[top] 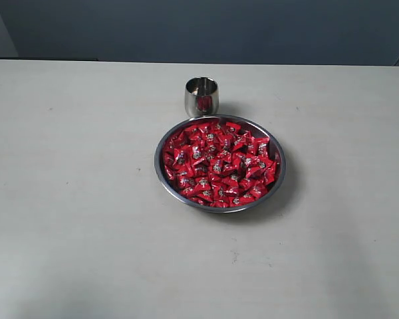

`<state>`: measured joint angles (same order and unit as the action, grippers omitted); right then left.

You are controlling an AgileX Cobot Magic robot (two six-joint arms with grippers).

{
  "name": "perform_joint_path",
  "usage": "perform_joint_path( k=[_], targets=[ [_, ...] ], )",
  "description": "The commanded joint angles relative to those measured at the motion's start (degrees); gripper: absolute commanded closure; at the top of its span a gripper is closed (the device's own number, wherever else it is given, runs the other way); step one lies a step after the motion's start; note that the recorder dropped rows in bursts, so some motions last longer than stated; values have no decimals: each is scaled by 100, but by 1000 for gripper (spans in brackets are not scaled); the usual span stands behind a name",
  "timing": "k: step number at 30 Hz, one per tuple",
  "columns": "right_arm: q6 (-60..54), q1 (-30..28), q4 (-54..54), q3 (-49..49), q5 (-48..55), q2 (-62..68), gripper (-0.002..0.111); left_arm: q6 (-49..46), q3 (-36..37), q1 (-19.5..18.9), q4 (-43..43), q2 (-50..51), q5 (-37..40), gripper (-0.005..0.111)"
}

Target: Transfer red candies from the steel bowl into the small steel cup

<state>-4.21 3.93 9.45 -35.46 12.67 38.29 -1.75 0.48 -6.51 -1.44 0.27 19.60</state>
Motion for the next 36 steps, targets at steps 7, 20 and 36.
perform_joint_path(
  k=[7, 20, 36],
  targets=[
    [-10, 15, 31, -32, 32, 34, 108, 6, -48, 31, -11, -27, -29, 106],
    [-948, 449, 173, -429, 1160, 1683, 108, 6, -48, 31, -11, -27, -29, 106],
    [-1175, 2738, 274, -2740, 2424, 4959, 59, 6, -48, 31, -11, -27, -29, 106]
  ],
)
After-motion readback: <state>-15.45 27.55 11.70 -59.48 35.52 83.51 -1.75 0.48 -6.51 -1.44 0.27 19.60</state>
